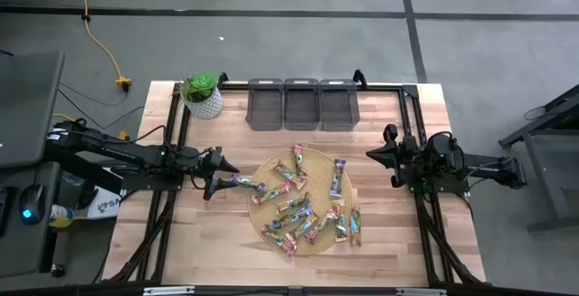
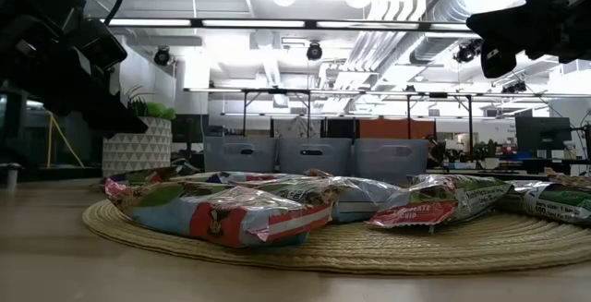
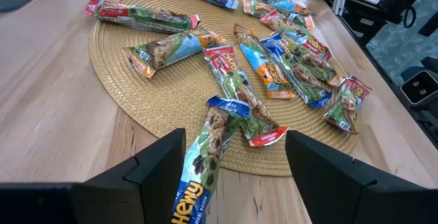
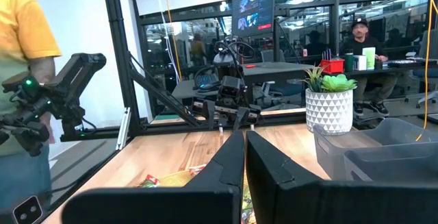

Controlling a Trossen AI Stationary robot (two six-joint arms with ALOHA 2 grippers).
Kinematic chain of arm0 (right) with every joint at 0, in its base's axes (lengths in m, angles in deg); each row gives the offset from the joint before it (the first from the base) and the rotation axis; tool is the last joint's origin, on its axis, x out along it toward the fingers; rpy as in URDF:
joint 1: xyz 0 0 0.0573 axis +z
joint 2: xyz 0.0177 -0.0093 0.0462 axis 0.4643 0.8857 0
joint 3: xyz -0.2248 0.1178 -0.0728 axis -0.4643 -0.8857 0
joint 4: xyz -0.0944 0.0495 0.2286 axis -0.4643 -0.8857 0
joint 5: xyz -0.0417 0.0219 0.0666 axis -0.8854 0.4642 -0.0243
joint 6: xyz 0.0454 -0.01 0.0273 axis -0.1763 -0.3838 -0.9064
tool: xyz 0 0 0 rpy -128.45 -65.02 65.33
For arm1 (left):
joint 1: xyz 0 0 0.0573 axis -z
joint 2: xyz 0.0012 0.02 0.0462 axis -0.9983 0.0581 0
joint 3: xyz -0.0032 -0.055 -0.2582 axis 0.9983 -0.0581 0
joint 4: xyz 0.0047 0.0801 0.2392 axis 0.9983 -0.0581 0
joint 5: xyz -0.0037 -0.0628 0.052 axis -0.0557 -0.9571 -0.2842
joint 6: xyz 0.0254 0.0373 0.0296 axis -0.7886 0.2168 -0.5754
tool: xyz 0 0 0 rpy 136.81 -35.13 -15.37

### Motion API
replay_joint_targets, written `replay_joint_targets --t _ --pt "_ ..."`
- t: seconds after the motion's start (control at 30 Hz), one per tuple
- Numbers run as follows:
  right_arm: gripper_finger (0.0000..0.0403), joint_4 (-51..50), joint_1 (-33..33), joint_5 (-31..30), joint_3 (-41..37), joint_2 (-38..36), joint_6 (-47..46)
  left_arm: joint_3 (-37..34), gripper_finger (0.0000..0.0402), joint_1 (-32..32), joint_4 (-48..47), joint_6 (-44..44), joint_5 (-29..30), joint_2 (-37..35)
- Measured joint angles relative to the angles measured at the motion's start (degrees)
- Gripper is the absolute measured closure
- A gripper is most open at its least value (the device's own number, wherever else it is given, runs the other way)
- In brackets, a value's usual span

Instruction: Pick and place Granola Bars by type

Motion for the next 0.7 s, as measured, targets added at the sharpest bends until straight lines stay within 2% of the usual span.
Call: replay_joint_targets --t 0.5,0.7 --pt "0.0402 0.0 0.0 0.0 0.0 0.0 0.0 0.0 0.0153 0.0 -0.3 0.2 0.0 0.0" --pt "0.0402 0.0 0.0 0.0 0.0 0.0 0.0 0.0 0.0153 0.0 0.8 4.9 0.1 0.0"
